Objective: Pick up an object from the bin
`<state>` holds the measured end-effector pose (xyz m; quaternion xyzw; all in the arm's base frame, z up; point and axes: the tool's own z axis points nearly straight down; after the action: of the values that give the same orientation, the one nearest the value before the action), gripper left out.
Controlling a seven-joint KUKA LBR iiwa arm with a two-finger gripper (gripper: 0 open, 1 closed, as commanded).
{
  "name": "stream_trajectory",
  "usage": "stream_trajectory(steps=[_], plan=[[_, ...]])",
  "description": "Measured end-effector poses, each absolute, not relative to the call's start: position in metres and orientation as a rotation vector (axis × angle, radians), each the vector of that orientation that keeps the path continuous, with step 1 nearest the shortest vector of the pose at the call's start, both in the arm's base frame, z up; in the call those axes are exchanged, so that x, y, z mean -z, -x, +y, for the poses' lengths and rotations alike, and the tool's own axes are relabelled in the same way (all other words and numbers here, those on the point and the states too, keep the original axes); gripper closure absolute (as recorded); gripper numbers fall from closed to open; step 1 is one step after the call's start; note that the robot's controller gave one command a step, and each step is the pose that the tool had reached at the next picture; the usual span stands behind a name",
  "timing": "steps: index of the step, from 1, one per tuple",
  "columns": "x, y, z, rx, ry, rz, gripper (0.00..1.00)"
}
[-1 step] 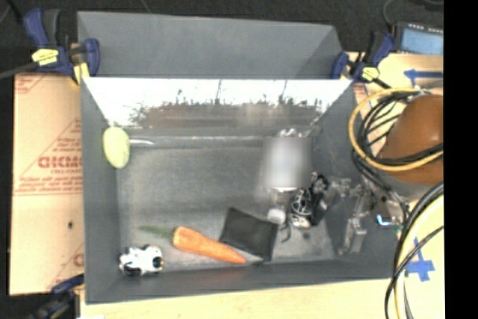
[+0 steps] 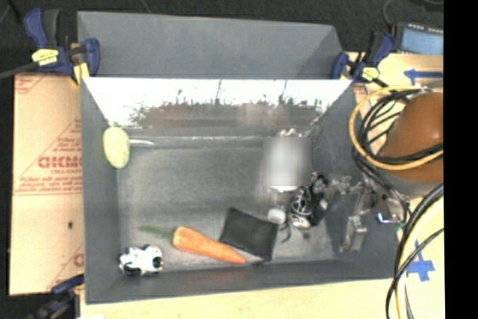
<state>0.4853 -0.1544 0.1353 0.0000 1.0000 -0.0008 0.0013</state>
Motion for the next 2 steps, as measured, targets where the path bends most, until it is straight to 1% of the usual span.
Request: stream_trajectory(steps=[1, 2], plan=[[-0.112, -0.49, -0.136, 0.008, 0.104, 3.133, 0.0], [-0.082, -0.509, -0.117, 0.006, 0.448, 3.1, 0.0]])
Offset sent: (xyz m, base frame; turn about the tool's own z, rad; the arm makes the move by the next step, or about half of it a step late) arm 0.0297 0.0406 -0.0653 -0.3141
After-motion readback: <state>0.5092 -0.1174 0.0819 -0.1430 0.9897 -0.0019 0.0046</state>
